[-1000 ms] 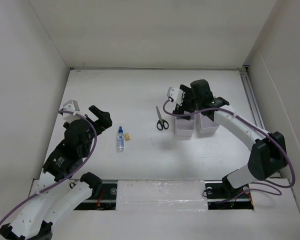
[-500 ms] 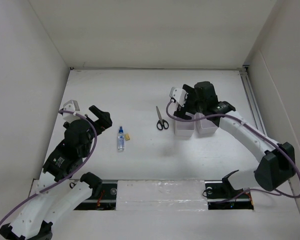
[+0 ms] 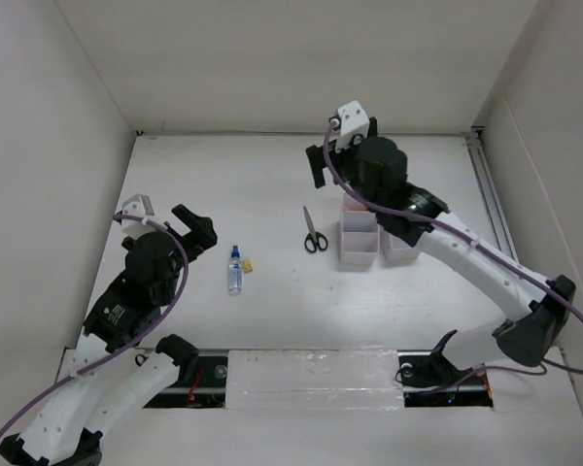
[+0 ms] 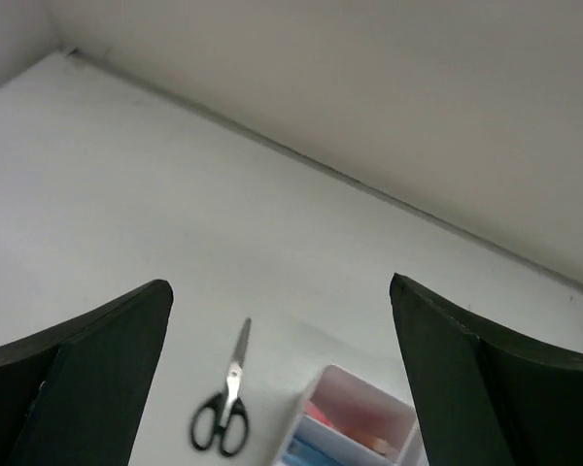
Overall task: Sort the stationery into containers
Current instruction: Pick up the stationery from the center of the board.
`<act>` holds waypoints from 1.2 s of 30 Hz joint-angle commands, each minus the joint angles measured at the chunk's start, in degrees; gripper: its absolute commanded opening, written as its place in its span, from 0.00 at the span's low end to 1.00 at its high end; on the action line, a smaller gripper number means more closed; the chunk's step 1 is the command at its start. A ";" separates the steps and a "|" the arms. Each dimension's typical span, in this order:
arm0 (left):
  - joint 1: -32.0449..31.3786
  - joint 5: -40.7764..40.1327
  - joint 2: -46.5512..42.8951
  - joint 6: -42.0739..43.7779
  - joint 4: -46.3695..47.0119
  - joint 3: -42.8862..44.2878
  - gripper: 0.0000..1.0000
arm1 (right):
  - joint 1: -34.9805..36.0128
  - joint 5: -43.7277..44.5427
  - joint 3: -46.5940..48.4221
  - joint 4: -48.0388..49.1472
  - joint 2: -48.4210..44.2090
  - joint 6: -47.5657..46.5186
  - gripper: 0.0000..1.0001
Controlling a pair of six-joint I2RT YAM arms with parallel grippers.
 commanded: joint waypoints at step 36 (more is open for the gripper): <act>-0.07 -4.54 -1.02 -2.52 -0.67 0.66 1.00 | 21.62 2.93 6.24 -4.02 40.29 40.61 0.70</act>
